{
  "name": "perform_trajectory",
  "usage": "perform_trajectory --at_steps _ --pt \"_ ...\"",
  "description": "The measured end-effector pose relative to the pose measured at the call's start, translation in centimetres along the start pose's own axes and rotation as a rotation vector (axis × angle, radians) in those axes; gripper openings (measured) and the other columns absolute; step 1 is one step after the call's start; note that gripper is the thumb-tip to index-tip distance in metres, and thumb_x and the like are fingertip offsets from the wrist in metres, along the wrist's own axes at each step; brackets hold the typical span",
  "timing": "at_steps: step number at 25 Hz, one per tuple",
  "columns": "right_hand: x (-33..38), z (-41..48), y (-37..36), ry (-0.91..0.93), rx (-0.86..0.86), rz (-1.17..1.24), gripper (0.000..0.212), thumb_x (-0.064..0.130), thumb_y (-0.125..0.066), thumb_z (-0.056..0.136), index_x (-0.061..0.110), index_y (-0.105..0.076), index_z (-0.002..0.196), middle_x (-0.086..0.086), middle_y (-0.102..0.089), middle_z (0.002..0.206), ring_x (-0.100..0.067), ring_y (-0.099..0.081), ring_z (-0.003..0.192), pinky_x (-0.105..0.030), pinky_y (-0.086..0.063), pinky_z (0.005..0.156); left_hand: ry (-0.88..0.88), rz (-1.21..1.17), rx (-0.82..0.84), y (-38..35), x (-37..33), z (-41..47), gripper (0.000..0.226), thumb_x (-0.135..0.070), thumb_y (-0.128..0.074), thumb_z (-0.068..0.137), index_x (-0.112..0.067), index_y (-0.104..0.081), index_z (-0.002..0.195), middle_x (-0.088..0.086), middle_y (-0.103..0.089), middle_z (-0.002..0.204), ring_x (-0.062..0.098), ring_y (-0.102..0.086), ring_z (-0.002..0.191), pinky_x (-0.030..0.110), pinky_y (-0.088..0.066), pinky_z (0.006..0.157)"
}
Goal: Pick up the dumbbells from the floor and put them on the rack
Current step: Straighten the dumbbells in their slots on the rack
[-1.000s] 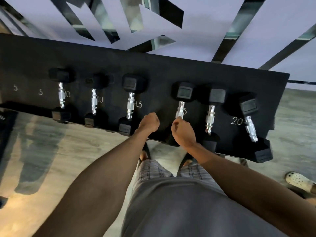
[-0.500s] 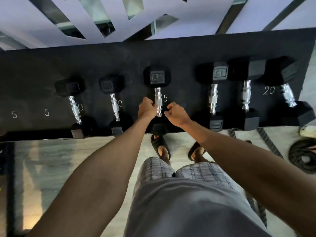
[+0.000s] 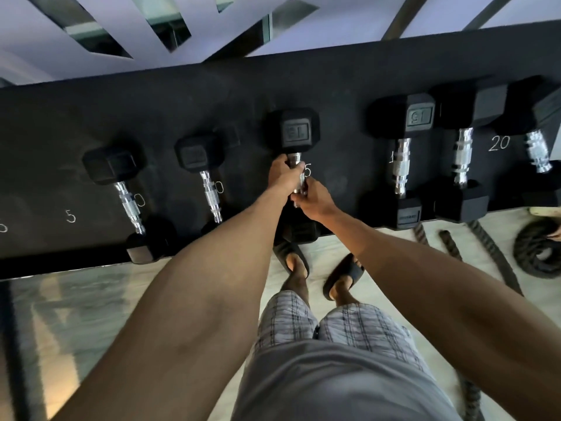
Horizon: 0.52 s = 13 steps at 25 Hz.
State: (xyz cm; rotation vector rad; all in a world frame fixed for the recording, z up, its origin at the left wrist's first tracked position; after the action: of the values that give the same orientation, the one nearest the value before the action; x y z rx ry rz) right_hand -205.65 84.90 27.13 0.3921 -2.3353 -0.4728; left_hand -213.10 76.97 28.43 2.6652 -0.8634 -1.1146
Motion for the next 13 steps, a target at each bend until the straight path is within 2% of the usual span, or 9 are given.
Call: perform_trajectory --at_steps 2,5,6,8,11,13 --pt "0.0 -0.1 0.1 0.002 -0.016 -0.003 0.029 0.016 -0.063 0.091 0.007 -0.055 0.117 -0.004 -0.066 0.103 -0.015 -0.061 0.086 -0.013 -0.039 0.060 -0.004 0.006 0.005 0.0 -0.2 0.0 0.028 -0.024 -0.061 0.092 -0.008 -0.062 0.115 0.008 -0.068 0.116 0.023 -0.065 0.105 0.031 -0.051 0.094" --pt "-0.1 -0.1 0.1 0.017 -0.029 -0.021 0.028 0.017 -0.063 0.090 0.007 -0.056 0.115 -0.007 -0.069 0.102 -0.018 -0.066 0.085 -0.015 -0.040 0.061 -0.007 0.007 0.016 0.0 -0.1 0.4 0.029 -0.025 -0.062 0.091 -0.009 -0.063 0.115 0.007 -0.068 0.115 0.023 -0.065 0.106 0.034 -0.051 0.096" --pt "-0.1 -0.2 0.4 0.017 -0.034 -0.029 0.028 0.017 -0.063 0.090 0.007 -0.055 0.115 -0.007 -0.069 0.102 -0.016 -0.064 0.082 -0.012 -0.038 0.059 -0.006 0.008 0.019 -0.1 -0.2 0.3 0.029 -0.026 -0.061 0.091 -0.010 -0.063 0.115 0.007 -0.067 0.116 0.023 -0.065 0.106 0.034 -0.051 0.097" --pt "-0.2 -0.3 0.9 0.020 -0.048 -0.058 0.029 0.017 -0.062 0.092 0.006 -0.054 0.117 -0.003 -0.066 0.102 -0.011 -0.057 0.077 -0.007 -0.034 0.053 0.002 -0.004 0.026 -0.3 -0.4 0.1 0.030 -0.026 -0.061 0.092 -0.011 -0.063 0.117 0.006 -0.067 0.117 0.021 -0.064 0.107 0.031 -0.050 0.095" --pt "-0.5 -0.2 1.5 0.021 -0.063 -0.097 0.031 0.019 -0.062 0.093 0.003 -0.053 0.118 0.000 -0.058 0.099 -0.011 -0.053 0.079 -0.009 -0.032 0.051 0.005 -0.012 0.039 -0.8 -0.9 0.0 0.030 -0.026 -0.060 0.093 -0.012 -0.061 0.119 0.004 -0.065 0.118 0.018 -0.063 0.104 0.026 -0.047 0.085" --pt "-0.7 -0.1 1.6 0.008 -0.061 -0.103 0.031 0.019 -0.062 0.093 0.003 -0.052 0.117 0.000 -0.058 0.098 -0.009 -0.053 0.074 -0.009 -0.033 0.049 -0.003 -0.003 0.041 -0.9 -0.9 0.2 0.030 -0.027 -0.061 0.093 -0.013 -0.061 0.119 0.004 -0.065 0.119 0.018 -0.063 0.104 0.028 -0.049 0.087"
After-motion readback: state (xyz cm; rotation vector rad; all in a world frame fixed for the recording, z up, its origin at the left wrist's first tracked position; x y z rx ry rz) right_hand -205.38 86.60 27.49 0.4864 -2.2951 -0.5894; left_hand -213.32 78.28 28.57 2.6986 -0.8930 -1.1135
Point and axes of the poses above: each hand's wrist, its own z-axis towards the middle knuckle, its own y-axis out of the back of the hand, x = y × z, the point moved 4 cm from there along z, towards the middle knuckle
